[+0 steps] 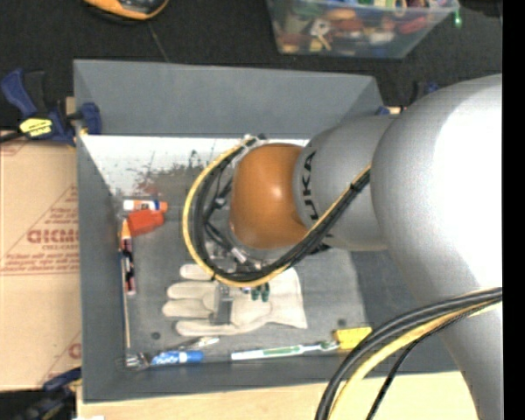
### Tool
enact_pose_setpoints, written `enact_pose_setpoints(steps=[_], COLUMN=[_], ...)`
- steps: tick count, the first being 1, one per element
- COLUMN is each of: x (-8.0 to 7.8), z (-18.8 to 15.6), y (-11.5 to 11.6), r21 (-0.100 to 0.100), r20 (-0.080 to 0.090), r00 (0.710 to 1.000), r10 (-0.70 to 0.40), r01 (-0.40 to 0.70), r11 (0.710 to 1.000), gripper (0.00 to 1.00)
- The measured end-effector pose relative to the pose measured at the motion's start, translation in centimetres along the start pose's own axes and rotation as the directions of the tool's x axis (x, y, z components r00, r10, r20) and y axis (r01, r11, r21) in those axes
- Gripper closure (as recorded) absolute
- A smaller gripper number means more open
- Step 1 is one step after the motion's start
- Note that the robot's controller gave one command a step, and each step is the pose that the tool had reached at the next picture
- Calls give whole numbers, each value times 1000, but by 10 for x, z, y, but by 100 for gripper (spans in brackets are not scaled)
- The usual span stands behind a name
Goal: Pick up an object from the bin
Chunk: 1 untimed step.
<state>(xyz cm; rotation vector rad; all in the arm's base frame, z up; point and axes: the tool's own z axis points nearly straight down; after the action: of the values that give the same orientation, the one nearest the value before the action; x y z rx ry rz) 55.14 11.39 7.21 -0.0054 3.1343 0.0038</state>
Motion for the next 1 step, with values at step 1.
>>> enact_pose_setpoints(steps=[1], x=[-1], z=[-3], y=[0], r21=[-4], r20=[3], r00=[1000], r10=[22], r01=[-22], r11=[1000], gripper=[100])
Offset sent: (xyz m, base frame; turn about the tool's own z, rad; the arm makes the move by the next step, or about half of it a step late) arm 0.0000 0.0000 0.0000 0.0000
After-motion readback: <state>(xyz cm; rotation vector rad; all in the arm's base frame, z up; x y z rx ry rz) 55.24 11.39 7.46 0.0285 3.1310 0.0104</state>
